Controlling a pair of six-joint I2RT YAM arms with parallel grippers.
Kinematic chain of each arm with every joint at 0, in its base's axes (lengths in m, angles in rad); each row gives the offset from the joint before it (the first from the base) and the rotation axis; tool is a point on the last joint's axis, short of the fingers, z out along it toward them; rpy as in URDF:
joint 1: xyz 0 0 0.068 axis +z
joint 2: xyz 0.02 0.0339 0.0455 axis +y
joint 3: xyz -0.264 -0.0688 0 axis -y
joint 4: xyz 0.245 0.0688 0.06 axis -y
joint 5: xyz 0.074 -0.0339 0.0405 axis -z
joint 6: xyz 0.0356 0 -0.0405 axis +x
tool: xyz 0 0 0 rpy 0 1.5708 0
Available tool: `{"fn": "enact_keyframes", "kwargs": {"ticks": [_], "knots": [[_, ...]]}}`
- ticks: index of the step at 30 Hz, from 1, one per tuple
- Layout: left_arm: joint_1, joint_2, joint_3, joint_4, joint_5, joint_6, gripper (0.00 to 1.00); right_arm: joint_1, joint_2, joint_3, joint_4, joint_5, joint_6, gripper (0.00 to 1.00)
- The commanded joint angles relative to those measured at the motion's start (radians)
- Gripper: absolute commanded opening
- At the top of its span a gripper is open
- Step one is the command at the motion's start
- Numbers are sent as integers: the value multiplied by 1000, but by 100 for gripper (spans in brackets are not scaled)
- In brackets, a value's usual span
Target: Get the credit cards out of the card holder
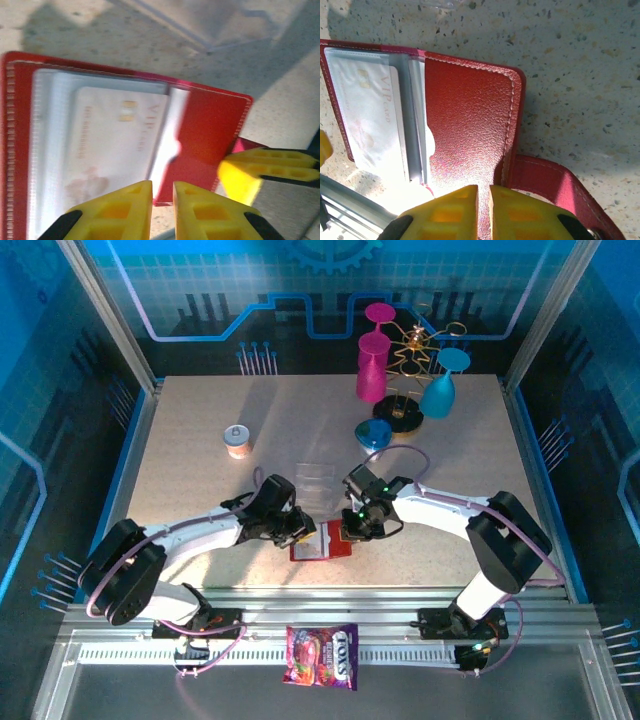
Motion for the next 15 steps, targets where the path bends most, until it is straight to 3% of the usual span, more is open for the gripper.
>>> {"fn": "enact_keyframes", "kwargs": {"ticks": [1, 15], "knots": [[15, -1, -32, -38, -19, 33, 19, 2, 24, 14, -17, 15, -16, 15], [20, 39, -63, -30, -31, 53, 19, 2, 72, -25, 5, 26, -16, 14]]}}
